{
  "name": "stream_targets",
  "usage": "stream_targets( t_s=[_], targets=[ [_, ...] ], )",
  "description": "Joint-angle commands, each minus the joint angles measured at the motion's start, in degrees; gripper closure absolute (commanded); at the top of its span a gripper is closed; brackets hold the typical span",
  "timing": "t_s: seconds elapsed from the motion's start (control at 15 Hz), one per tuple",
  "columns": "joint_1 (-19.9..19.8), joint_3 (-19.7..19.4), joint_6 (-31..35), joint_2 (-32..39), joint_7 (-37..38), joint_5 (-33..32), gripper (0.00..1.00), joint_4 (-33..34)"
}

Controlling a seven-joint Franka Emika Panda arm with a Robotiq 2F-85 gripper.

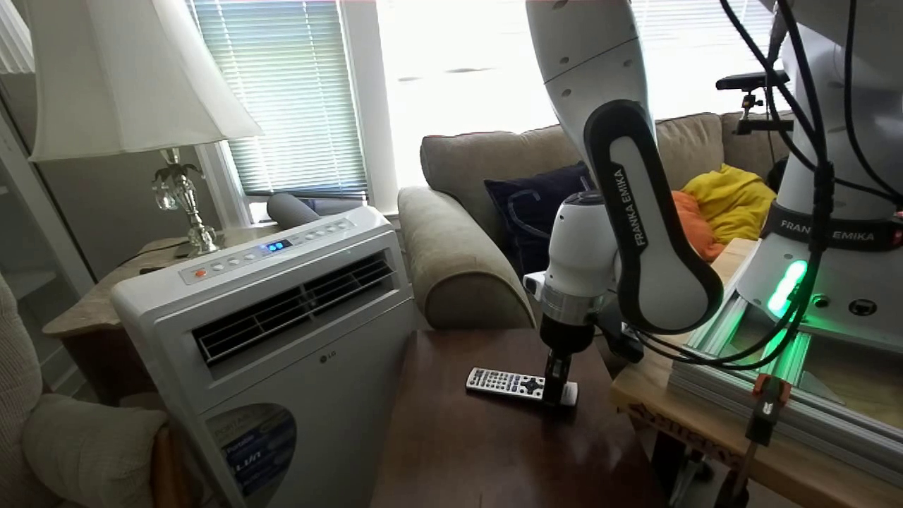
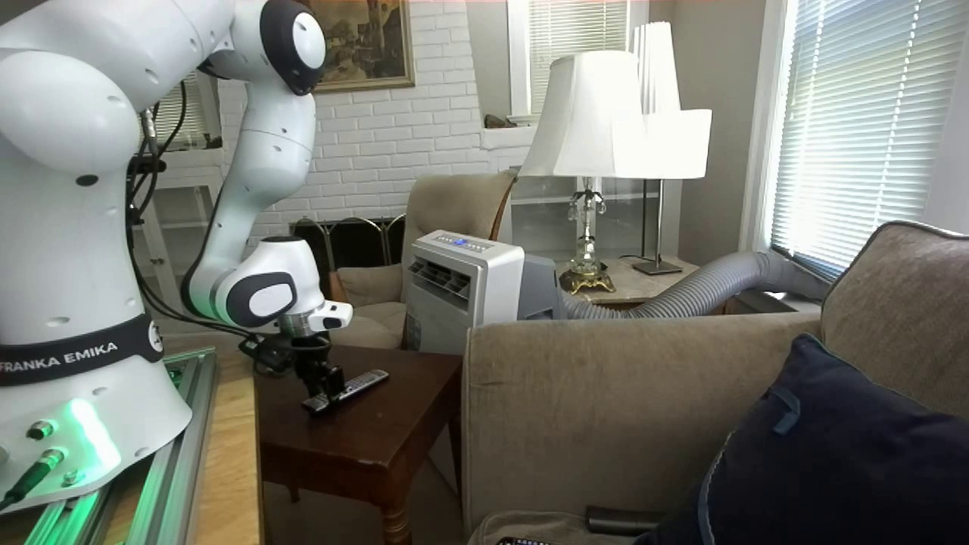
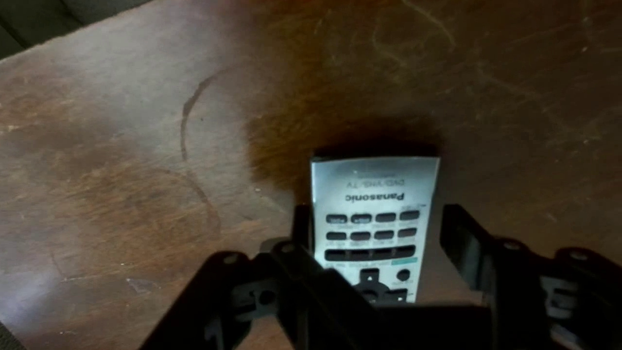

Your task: Put both remotes on the left side of the sofa

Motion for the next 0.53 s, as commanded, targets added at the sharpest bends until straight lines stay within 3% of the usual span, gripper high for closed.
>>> stream_targets(
  t_s=[0.0,0.13,0.2,0.33,0.47],
  targets=[
    [0.9,0.0,0.8,0.2,1.3,1.2,0.01,0.4],
    [0.3,0.0,0.8,0.0,1.5,0.9,0.0,0.7],
    [0.4,0.0,0.5,0.0,1.6,1.1,0.26,0.9],
    [0.1,-0.1,0.3,0.2,1.7,1.0,0.29,1.3],
    [0.0,-0.3,0.4,0.4,1.7,0.9,0.45,1.6]
  ],
)
